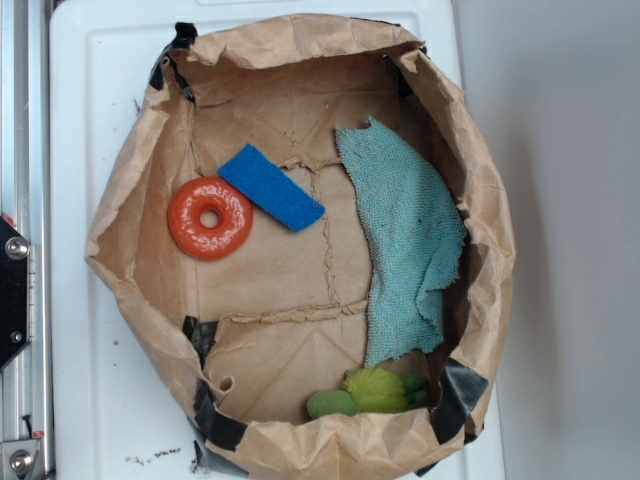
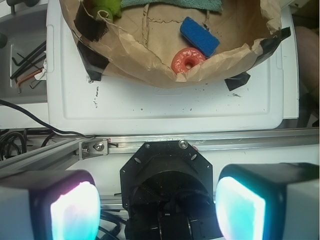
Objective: Grab the blue sponge.
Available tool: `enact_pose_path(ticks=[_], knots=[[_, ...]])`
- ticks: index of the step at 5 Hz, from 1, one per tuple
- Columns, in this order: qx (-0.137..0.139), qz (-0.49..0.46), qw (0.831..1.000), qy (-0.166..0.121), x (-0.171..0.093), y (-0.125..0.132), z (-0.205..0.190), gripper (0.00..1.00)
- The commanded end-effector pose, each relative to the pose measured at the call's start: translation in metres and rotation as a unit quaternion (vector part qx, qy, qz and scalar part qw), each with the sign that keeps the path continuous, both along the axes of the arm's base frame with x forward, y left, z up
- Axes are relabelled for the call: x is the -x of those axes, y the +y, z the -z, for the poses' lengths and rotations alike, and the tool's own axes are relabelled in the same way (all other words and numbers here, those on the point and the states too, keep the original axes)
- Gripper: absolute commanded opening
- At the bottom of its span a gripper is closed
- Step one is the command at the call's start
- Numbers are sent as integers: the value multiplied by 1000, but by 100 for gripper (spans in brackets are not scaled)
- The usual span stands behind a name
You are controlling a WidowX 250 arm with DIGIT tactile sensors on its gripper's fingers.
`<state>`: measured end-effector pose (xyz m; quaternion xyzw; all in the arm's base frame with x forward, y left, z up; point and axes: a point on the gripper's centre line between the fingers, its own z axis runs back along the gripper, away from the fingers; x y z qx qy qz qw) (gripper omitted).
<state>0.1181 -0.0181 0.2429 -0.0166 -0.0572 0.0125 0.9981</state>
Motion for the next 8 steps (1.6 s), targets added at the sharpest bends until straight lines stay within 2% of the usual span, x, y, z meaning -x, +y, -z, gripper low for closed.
enact_pose_path(ticks=[1, 2, 3, 4, 5, 6, 7, 8], knots=[[0, 0, 1000, 0, 0, 0, 0, 100], [-37, 39, 998, -34, -34, 2, 25, 100], [-37, 67, 996, -53, -68, 13, 29, 100], [-84, 124, 986, -67, -95, 18, 36, 100], [-120, 182, 973, -69, -111, 34, 38, 100], [-121, 240, 959, -87, -130, 44, 55, 100], [-133, 290, 944, -84, -149, 49, 91, 100], [-123, 324, 934, -82, -161, 43, 114, 100]])
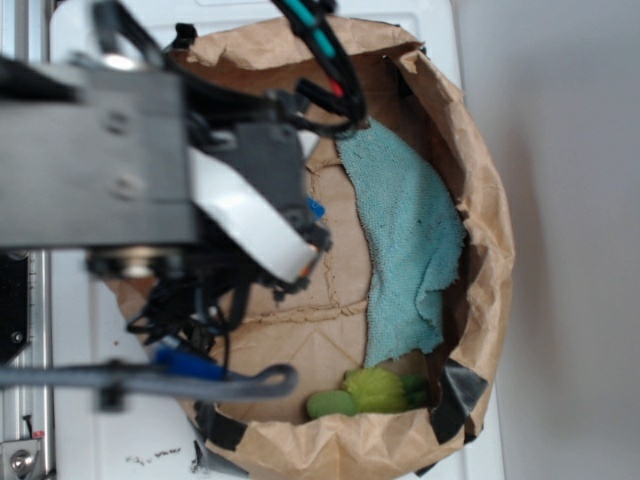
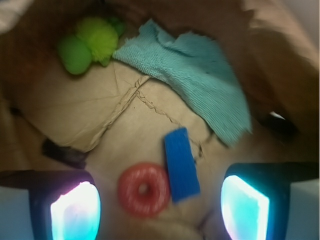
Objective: Grab the blue sponge.
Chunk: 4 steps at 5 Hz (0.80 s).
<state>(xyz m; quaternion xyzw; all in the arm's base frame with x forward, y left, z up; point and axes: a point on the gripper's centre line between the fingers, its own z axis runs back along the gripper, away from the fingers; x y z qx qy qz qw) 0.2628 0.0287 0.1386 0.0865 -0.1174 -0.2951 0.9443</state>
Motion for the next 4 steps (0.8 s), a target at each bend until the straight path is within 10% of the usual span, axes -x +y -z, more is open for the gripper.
enact_pose_path(ticks=[1, 4], knots=[[-2, 47, 999, 10, -28, -3, 38, 100], [-4, 14, 995, 103, -19, -2, 92, 100]])
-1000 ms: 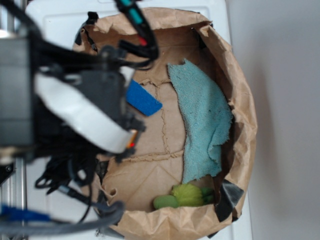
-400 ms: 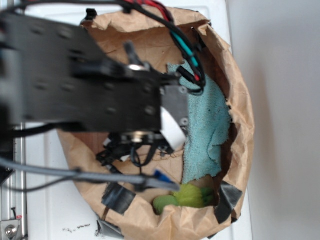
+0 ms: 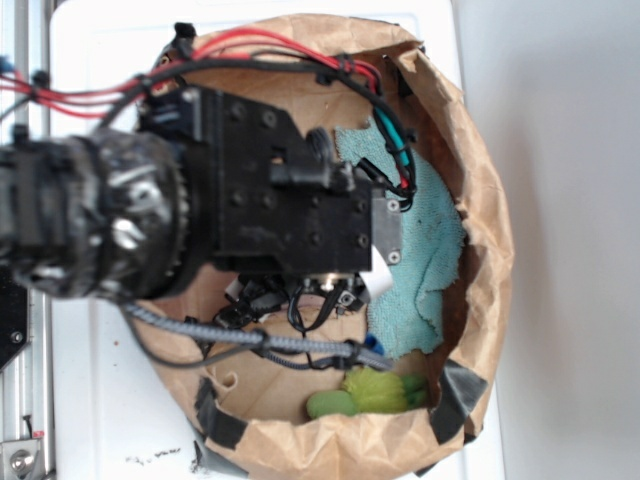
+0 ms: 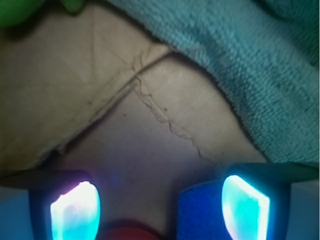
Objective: Grab the blue sponge.
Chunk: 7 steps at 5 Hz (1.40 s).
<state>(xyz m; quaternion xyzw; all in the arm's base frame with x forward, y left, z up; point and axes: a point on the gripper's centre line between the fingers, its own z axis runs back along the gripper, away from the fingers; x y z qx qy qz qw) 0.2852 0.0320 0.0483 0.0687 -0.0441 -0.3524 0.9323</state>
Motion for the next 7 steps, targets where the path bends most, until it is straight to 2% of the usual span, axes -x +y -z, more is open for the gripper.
enact_pose_path(ticks=[1, 3, 4, 5, 6, 7], knots=[[26, -74, 997, 23, 7, 2, -4, 100], [80, -96, 991, -45, 7, 22, -57, 100], [60, -127, 989, -55, 5, 40, -61, 100], [59, -131, 988, -59, 0, 49, -48, 100], [72, -137, 987, -37, -9, 46, -27, 100], [72, -132, 988, -18, -17, 30, -10, 100]])
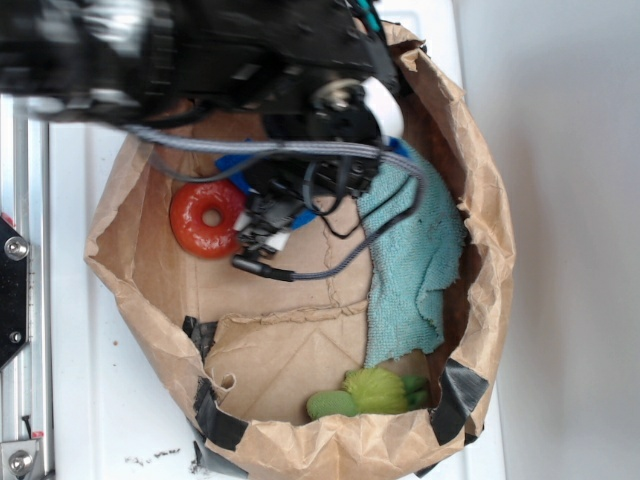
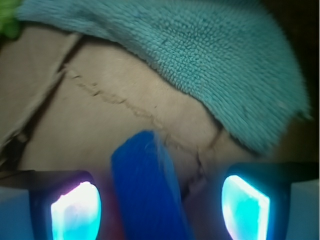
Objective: Grab the blue sponge.
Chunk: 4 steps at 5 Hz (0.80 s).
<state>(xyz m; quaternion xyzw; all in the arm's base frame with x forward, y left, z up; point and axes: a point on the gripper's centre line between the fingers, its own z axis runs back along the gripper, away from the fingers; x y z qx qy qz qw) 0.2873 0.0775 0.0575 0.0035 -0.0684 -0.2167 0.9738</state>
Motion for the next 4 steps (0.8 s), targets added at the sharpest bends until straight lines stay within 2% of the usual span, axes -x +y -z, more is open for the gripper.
enact_pose_path(ticks=[1, 2, 3, 4], knots=[[-14, 17, 1000, 7, -21, -31, 11, 100], [-20, 10, 999, 26, -22, -34, 15, 100], [-29, -3, 999, 31, -19, -31, 13, 0], [-40, -6, 999, 30, -19, -32, 13, 0]])
